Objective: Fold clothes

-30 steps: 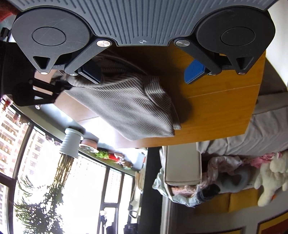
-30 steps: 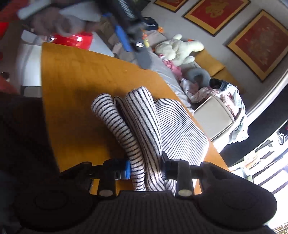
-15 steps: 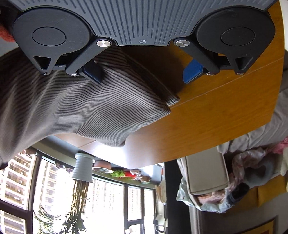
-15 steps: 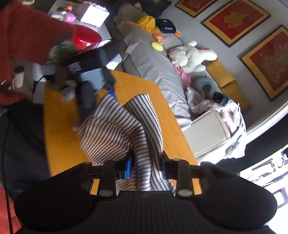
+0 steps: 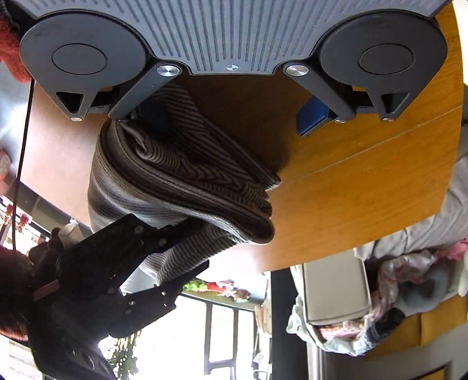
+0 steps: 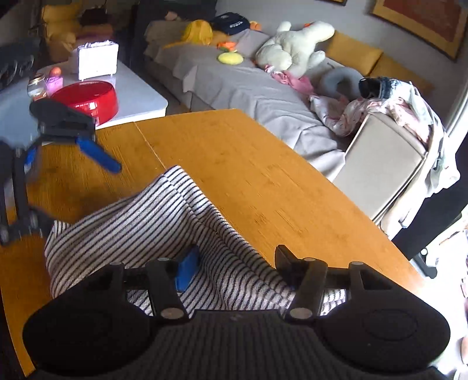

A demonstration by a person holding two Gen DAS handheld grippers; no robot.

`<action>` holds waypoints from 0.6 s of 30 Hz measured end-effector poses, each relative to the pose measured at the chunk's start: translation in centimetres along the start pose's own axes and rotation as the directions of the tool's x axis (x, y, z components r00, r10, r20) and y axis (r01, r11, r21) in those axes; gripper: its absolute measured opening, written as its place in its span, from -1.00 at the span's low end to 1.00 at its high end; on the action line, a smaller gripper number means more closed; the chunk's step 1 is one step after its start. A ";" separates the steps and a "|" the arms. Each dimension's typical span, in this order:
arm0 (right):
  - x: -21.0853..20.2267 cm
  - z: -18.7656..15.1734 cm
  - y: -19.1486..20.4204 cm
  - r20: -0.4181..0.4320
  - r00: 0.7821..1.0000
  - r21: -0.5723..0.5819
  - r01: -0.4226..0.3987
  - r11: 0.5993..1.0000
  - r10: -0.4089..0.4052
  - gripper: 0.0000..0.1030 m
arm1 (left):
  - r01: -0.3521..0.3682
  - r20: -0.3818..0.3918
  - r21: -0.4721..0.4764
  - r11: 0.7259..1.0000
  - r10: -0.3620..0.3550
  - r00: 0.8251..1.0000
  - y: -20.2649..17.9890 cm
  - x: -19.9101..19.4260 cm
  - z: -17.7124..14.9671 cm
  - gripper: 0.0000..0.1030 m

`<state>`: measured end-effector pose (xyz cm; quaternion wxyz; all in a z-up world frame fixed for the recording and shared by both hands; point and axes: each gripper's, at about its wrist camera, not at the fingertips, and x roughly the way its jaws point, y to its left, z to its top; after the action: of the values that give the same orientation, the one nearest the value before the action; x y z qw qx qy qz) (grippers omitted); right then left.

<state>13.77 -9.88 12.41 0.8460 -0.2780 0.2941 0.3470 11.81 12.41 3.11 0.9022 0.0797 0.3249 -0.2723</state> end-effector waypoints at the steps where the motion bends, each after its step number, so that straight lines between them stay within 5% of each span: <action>1: -0.2 -0.3 0.1 0.008 1.000 0.001 0.006 1.000 -0.006 0.16 | 0.000 0.030 -0.013 1.000 0.000 1.000 0.3 -0.8 0.6 0.89; 3: 0.0 -1.0 -0.3 0.025 1.000 0.028 0.003 1.000 -0.004 0.18 | 0.006 0.109 -0.043 0.999 -0.001 0.994 0.9 -2.6 2.0 0.90; 8: -0.2 -1.0 -1.6 0.058 0.998 0.077 0.021 0.997 -0.025 0.42 | 0.181 0.252 -0.036 0.983 -0.166 0.953 0.0 -3.8 5.8 0.90; 12: -2.9 -1.1 -3.0 0.108 0.985 0.108 0.121 0.987 -0.133 0.56 | 0.229 0.152 0.025 0.973 -0.230 0.961 -2.2 0.1 6.3 0.90; 16: -6.6 -1.7 -4.6 0.156 0.954 0.204 0.221 0.954 -0.255 0.58 | 0.198 0.060 -0.003 0.980 -0.198 0.978 -2.3 3.9 5.8 0.90; 18: -8.0 -1.8 -5.3 0.189 0.955 0.292 0.167 0.942 -0.228 0.17 | 0.189 0.058 0.001 0.982 -0.189 0.980 -2.3 4.3 5.6 0.90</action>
<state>12.52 -17.70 18.12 0.9342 -0.1471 0.2138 0.2447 16.34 6.79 4.79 0.8815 0.0387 0.3054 -0.3581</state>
